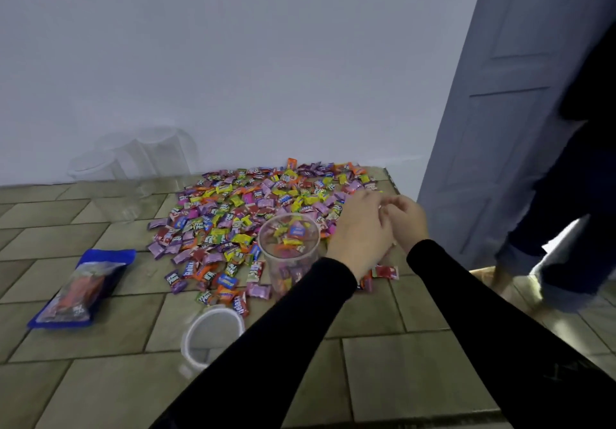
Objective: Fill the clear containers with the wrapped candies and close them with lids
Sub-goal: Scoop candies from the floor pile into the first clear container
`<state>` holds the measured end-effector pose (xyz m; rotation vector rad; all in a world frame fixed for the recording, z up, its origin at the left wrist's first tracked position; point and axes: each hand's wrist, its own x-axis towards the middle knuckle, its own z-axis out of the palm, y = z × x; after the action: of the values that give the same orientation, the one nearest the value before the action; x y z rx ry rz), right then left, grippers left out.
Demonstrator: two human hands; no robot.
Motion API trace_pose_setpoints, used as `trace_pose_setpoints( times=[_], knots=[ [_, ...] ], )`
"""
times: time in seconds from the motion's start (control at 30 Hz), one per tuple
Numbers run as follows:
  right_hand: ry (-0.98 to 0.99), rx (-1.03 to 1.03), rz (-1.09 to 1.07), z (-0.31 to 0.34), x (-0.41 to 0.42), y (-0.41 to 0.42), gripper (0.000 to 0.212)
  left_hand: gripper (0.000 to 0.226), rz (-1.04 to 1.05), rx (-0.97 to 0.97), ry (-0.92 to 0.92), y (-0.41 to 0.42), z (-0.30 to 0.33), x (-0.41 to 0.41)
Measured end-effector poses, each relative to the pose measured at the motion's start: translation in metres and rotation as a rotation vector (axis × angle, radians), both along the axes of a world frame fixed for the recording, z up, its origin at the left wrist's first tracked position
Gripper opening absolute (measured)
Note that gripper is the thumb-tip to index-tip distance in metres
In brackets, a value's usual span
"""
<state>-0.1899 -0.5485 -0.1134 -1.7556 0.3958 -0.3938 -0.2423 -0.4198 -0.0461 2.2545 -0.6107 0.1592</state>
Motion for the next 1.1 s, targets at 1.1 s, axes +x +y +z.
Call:
trace_pose_setpoints(
  times=[1.1],
  knots=[
    [0.021,-0.814,0.385,-0.074,0.112,-0.025,0.040,0.039,0.499,0.658,-0.223,-0.043,-0.148,0.068]
  ],
)
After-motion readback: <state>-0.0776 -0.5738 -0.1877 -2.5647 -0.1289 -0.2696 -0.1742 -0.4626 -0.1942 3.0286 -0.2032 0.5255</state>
